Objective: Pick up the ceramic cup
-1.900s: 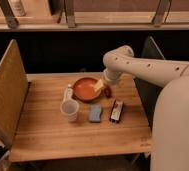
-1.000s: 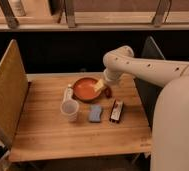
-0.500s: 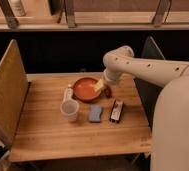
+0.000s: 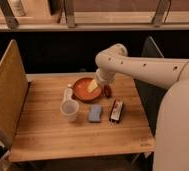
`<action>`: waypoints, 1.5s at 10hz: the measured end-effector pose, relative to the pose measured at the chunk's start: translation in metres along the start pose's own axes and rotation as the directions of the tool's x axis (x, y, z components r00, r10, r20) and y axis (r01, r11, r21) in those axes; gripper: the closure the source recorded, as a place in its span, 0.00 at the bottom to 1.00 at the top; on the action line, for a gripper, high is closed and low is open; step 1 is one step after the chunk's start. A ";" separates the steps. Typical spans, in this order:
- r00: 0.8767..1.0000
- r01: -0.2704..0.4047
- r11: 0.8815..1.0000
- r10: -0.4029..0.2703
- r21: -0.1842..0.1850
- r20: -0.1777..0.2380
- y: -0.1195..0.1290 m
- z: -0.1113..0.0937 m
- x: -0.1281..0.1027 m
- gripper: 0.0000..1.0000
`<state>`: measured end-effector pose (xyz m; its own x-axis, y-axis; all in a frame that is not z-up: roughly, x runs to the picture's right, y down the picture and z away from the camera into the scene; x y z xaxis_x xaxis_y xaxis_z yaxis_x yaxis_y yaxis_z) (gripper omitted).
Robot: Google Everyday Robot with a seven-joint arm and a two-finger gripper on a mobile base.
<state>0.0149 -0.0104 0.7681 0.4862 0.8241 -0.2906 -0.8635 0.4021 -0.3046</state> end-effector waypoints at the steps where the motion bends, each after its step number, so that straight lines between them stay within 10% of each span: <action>1: 0.998 0.060 0.998 -0.060 -0.004 0.019 0.020 -0.008 -0.003 0.20; 4: 0.980 0.194 0.981 -0.194 0.002 0.032 0.064 -0.016 0.004 0.20; 9: 0.957 0.289 0.957 -0.290 -0.040 -0.016 0.119 0.029 0.006 0.20; 15: 0.951 0.297 0.955 -0.297 -0.010 -0.086 0.123 0.079 -0.015 0.20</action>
<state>-0.1093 0.0578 0.8063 0.7304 0.6301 -0.2636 -0.6785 0.6247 -0.3866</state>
